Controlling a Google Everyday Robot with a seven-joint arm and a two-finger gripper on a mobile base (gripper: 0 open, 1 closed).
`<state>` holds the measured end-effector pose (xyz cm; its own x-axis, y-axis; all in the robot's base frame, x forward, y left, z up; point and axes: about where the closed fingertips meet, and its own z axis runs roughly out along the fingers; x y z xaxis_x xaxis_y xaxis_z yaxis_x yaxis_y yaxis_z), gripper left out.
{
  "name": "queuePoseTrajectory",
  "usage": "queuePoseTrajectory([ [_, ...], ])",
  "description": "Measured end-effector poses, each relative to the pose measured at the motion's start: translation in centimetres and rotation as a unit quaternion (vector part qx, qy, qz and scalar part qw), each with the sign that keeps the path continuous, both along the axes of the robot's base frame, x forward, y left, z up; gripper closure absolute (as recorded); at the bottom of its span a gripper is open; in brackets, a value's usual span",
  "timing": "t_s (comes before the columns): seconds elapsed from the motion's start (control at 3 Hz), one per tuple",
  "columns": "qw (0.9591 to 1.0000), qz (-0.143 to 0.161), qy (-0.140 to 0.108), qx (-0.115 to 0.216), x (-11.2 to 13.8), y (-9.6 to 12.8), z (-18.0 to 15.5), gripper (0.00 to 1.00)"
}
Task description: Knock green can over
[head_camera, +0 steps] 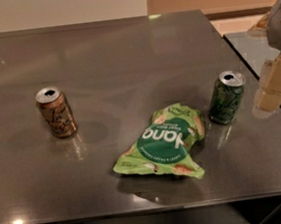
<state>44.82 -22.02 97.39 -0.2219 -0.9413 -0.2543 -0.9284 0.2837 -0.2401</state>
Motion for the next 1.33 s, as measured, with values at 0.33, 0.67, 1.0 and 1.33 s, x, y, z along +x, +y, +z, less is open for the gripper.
queuePoseTrajectory([
  [0.33, 0.9995, 0.006, -0.006, 0.031, 1.6, -0.3, -0.9, 0.00],
  [0.67, 0.9980, 0.019, -0.009, 0.060, 3.0, -0.2, -2.5, 0.00],
  [1.0, 0.9959, 0.028, -0.006, 0.086, 3.9, -0.3, -4.5, 0.00],
  [1.33, 0.9934, 0.028, 0.003, 0.111, 4.6, -0.5, -6.3, 0.00],
])
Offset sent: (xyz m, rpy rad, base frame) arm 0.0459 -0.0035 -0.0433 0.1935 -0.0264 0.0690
